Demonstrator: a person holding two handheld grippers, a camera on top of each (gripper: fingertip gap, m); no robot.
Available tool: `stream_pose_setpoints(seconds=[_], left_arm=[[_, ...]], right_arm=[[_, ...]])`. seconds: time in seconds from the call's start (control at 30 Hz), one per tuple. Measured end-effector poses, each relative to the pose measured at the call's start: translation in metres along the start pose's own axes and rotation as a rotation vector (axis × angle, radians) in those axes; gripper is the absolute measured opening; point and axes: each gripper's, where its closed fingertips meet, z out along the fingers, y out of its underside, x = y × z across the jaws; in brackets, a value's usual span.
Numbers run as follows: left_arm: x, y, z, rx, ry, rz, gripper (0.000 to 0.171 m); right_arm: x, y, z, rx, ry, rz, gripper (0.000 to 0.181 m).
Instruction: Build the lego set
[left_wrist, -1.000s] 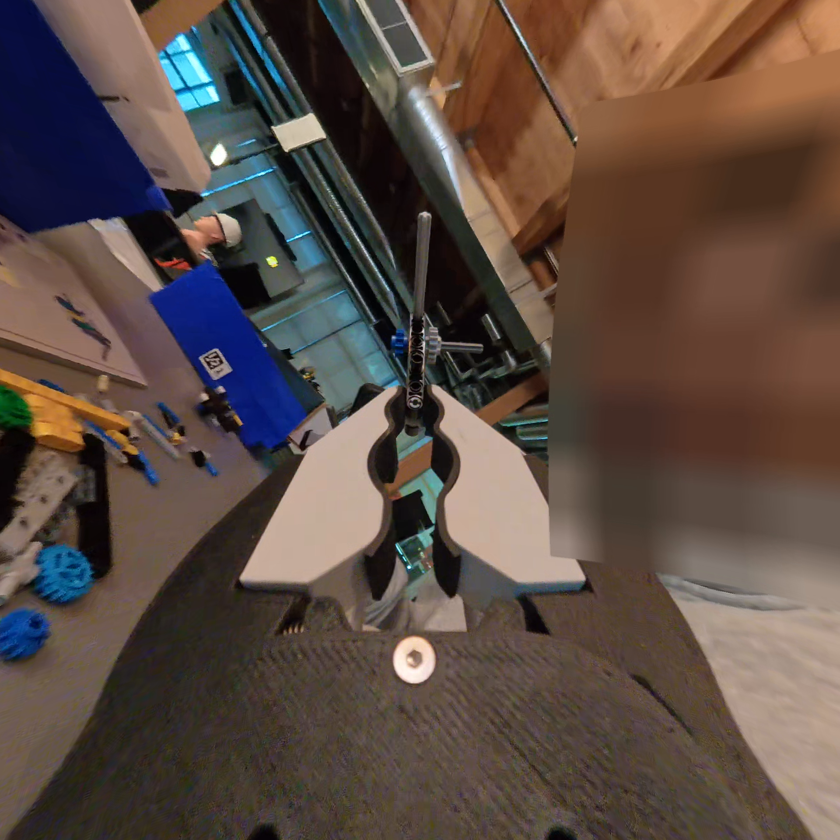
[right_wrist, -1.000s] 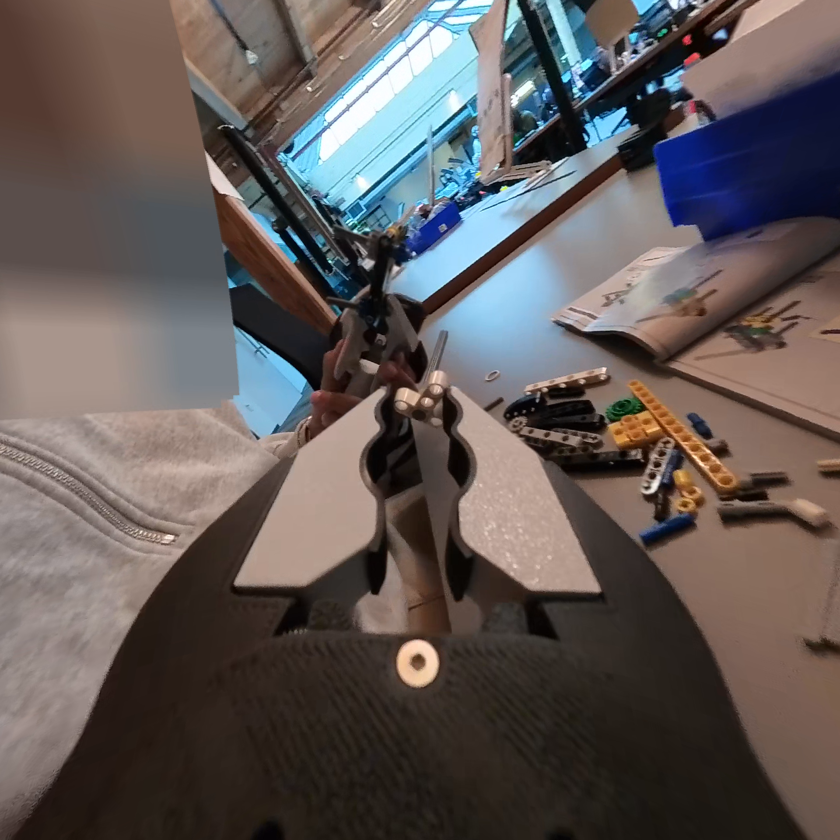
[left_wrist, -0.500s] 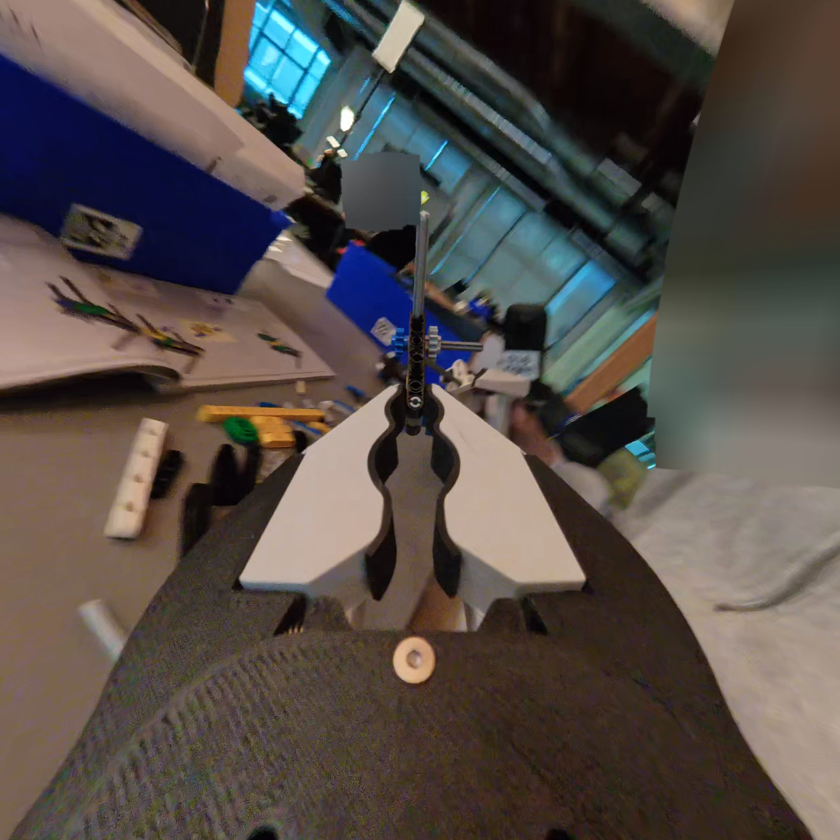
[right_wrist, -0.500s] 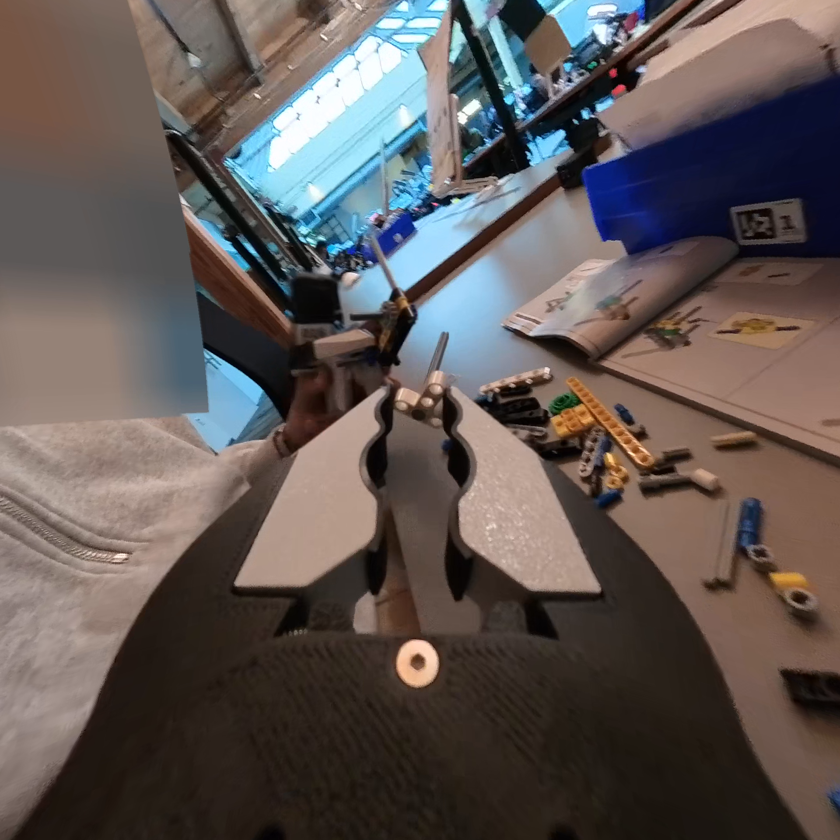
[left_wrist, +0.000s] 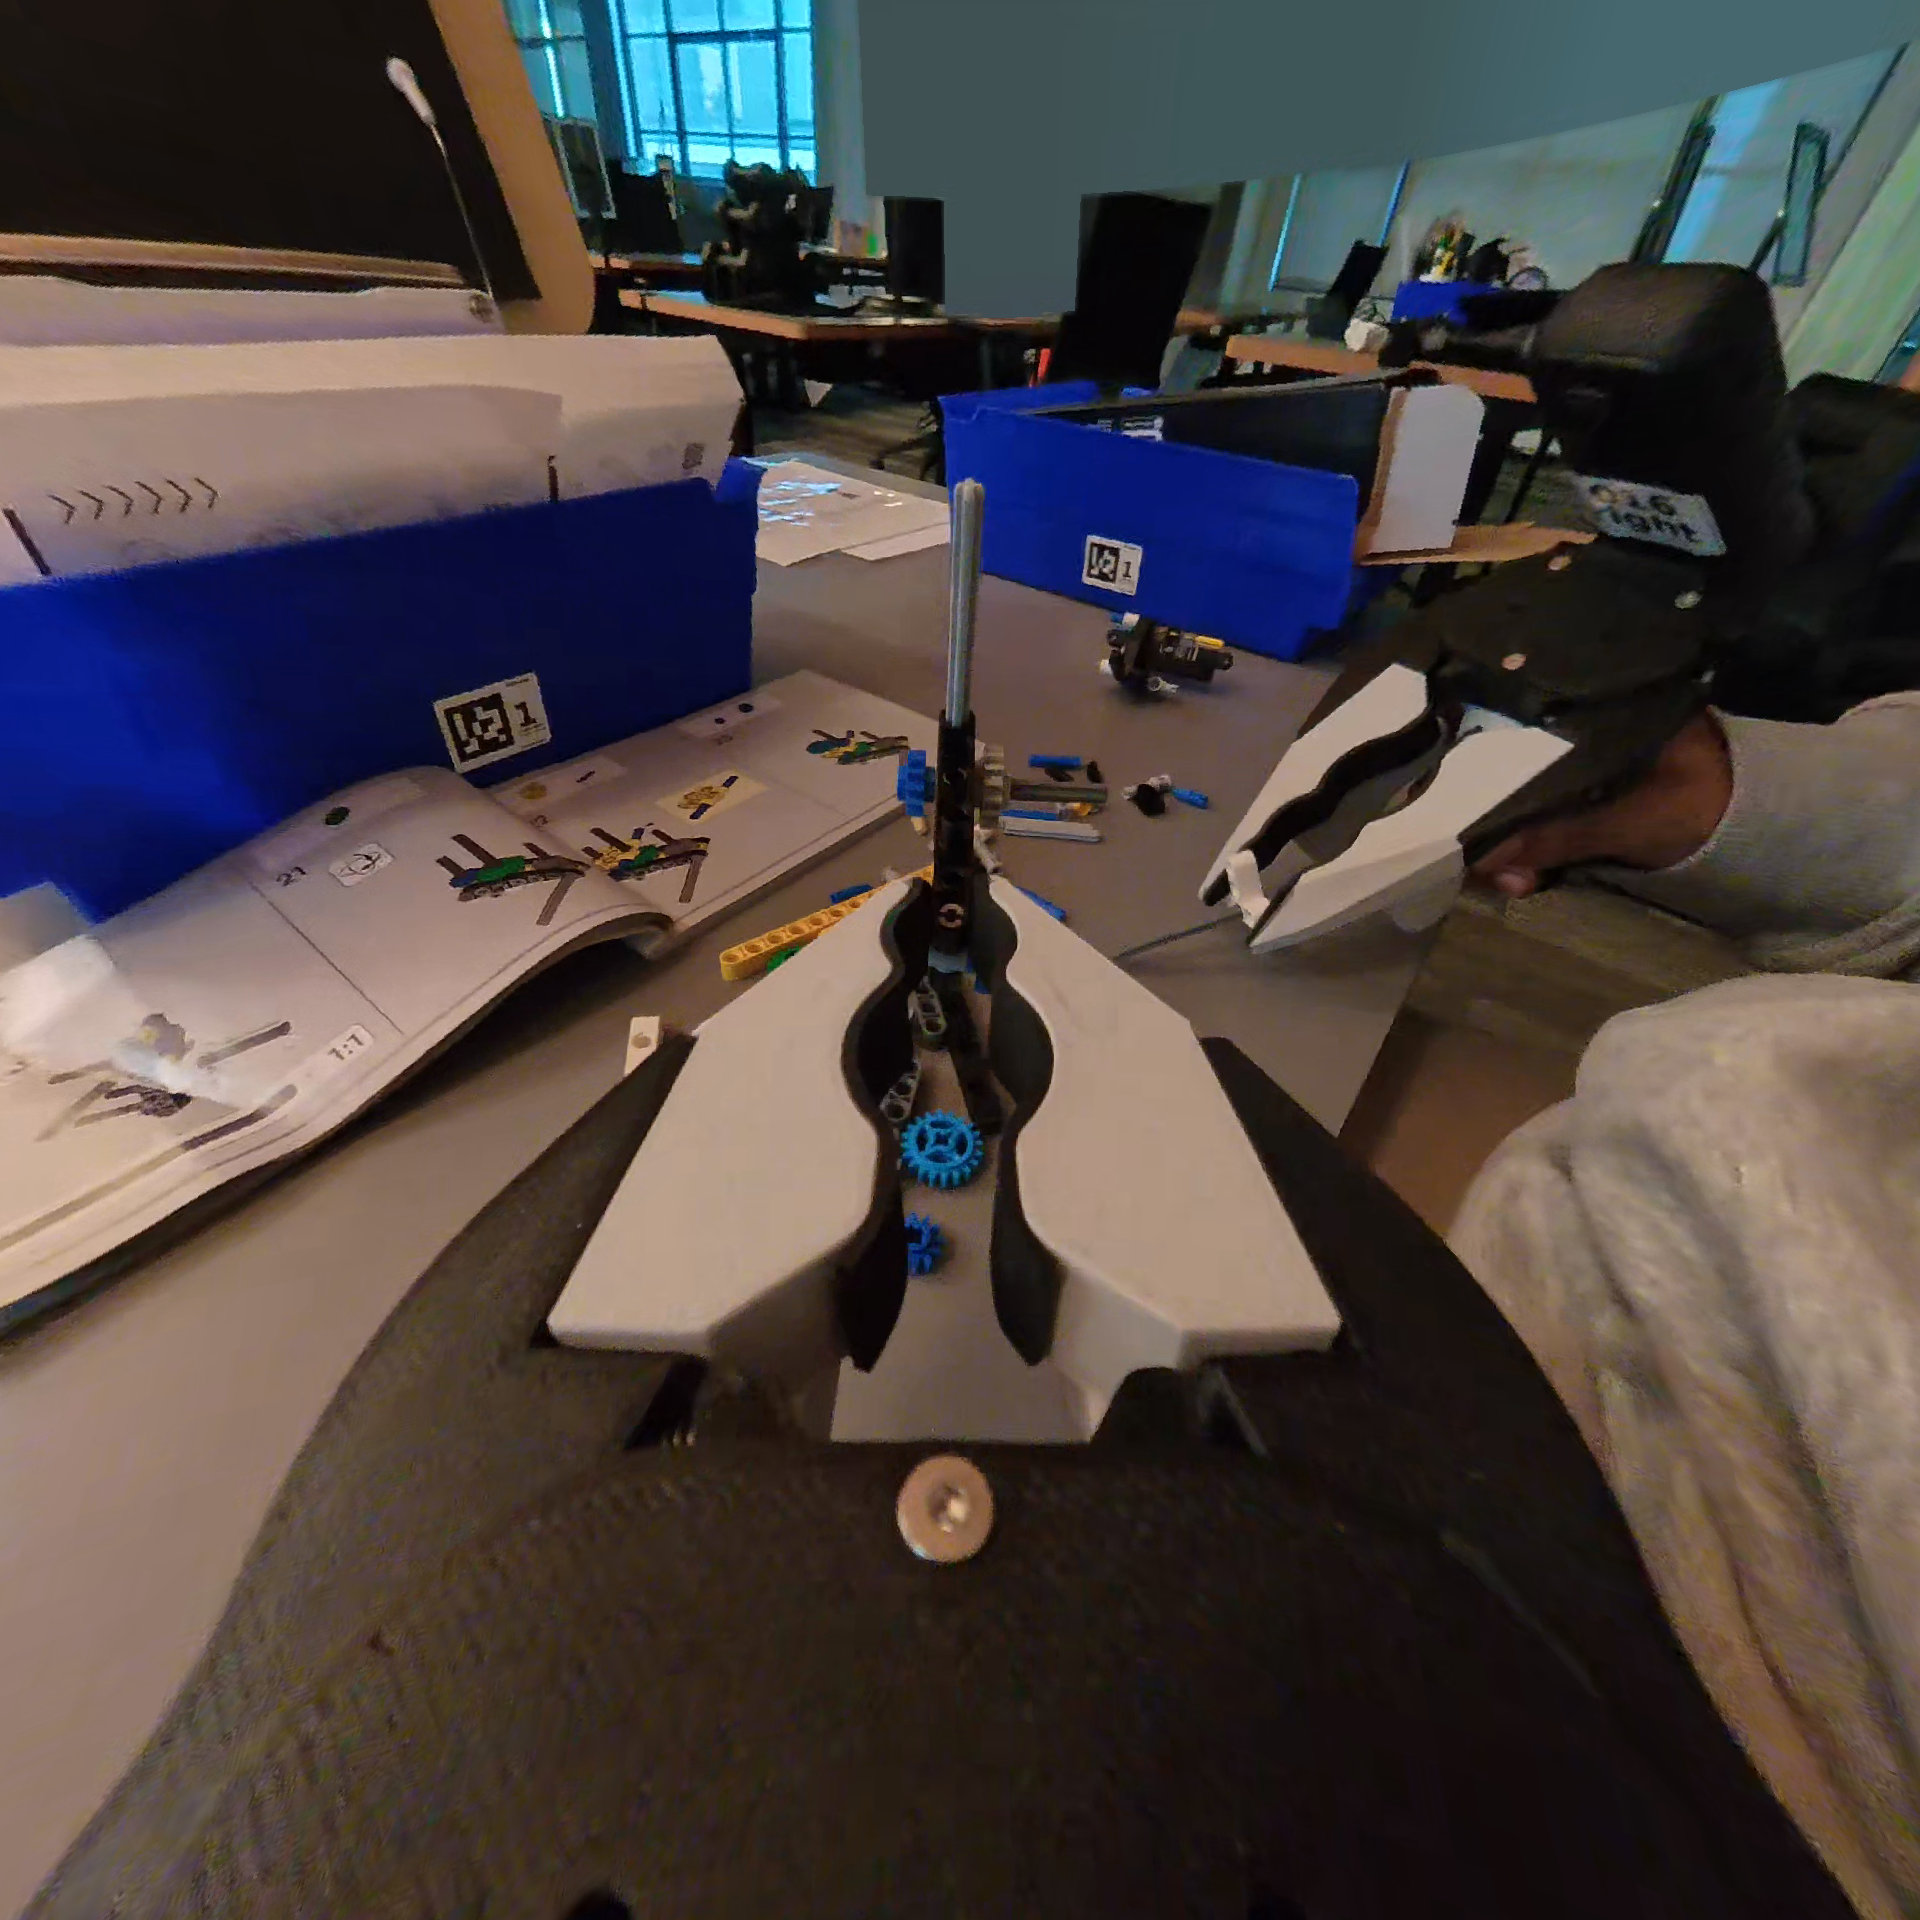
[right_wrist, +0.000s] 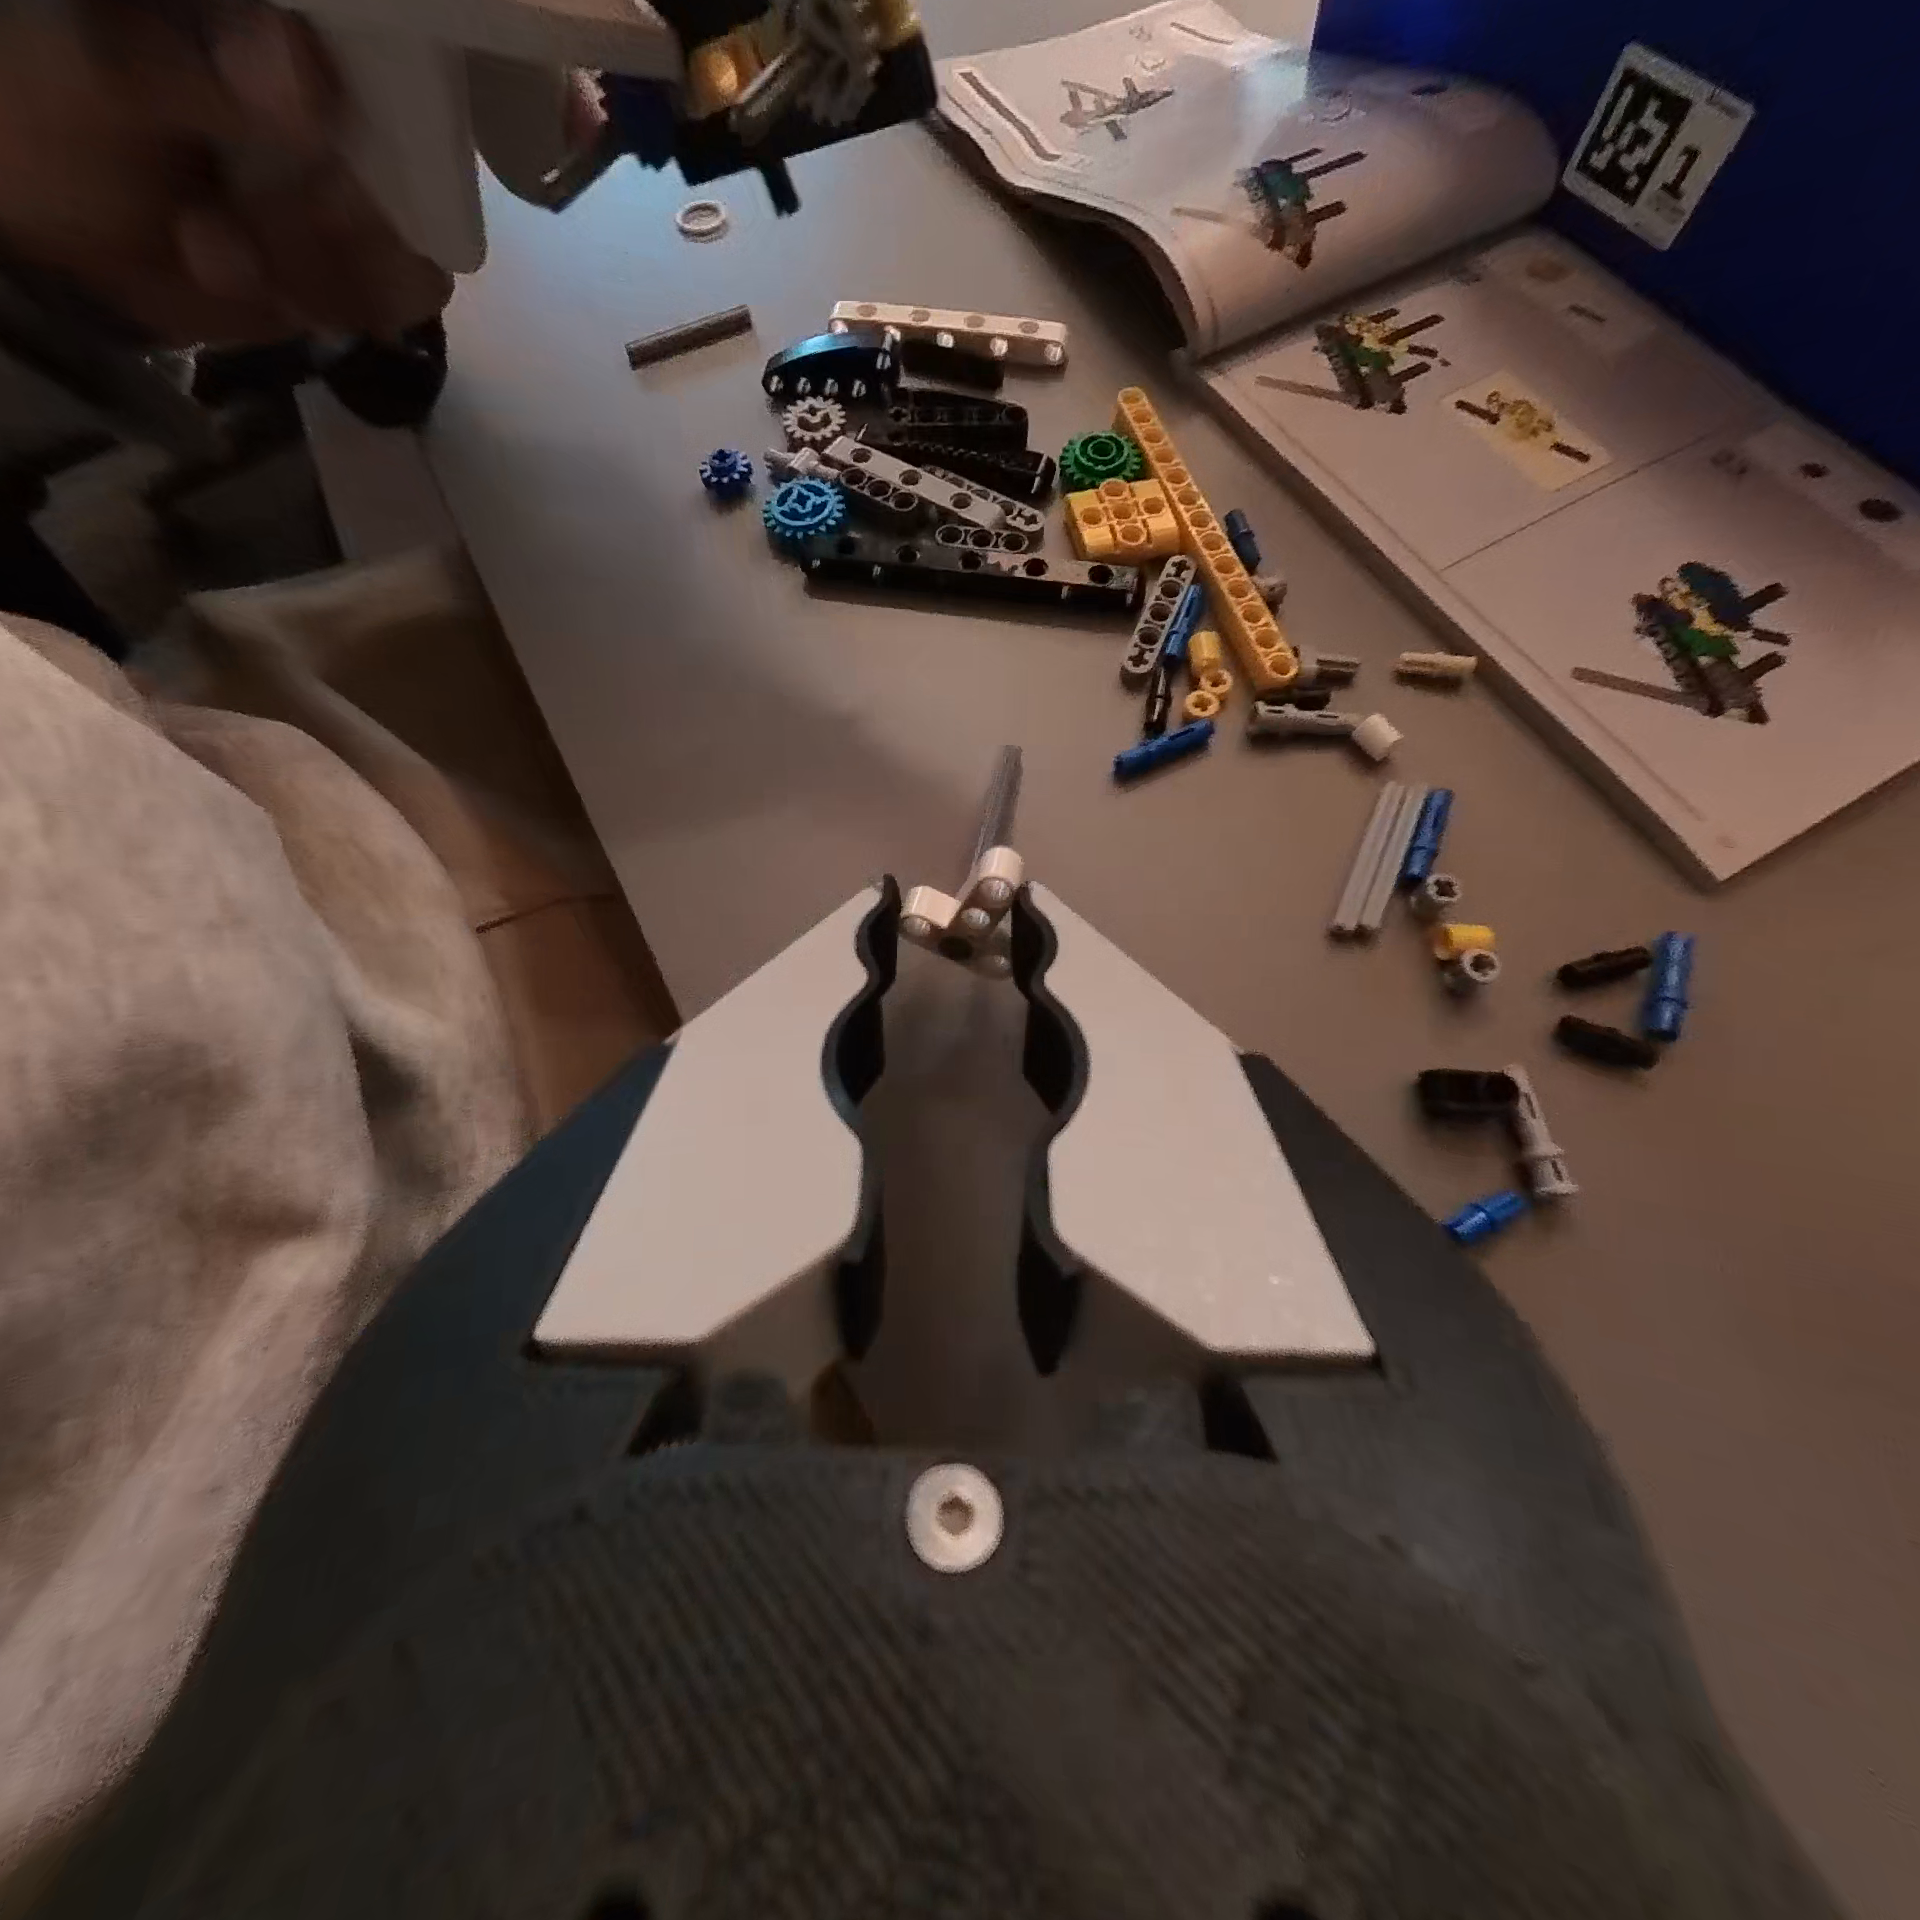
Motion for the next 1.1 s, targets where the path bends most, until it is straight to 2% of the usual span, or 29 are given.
stream_pose_setpoints(seconds=[0.13,0.23,0.37,0.43,0.53,0.63,0.73,1.0,1.1], left_arm=[[0.001,-0.002,0.001,-0.011,-0.005,0.027,0.005],[0.004,0.003,0.004,-0.044,-0.010,0.088,0.005],[0.014,0.004,0.009,-0.067,0.002,0.218,0.005],[0.023,0.001,0.012,-0.057,0.028,0.288,0.005],[0.039,-0.005,0.014,-0.021,0.068,0.407,0.005],[0.052,-0.012,0.014,0.028,0.050,0.500,0.005],[0.059,-0.014,0.014,0.045,0.030,0.541,0.005],[0.052,-0.011,0.016,0.039,0.009,0.500,0.005],[0.051,-0.010,0.017,0.040,0.011,0.473,0.005]], right_arm=[[0.005,0.000,0.001,-0.002,-0.002,0.028,0.022],[0.006,-0.001,-0.002,0.009,-0.026,0.061,0.037],[0.011,-0.029,-0.022,0.129,-0.052,0.131,0.044],[0.006,-0.058,-0.032,0.254,-0.132,0.227,0.045],[-0.008,-0.093,-0.035,0.398,-0.342,0.457,0.050],[-0.016,-0.106,-0.028,0.459,-0.547,0.653,0.056],[-0.021,-0.105,-0.020,0.466,-0.642,0.753,0.059],[-0.026,-0.110,-0.025,0.496,-0.676,0.712,0.054],[-0.023,-0.104,-0.018,0.478,-0.629,0.696,0.053]])
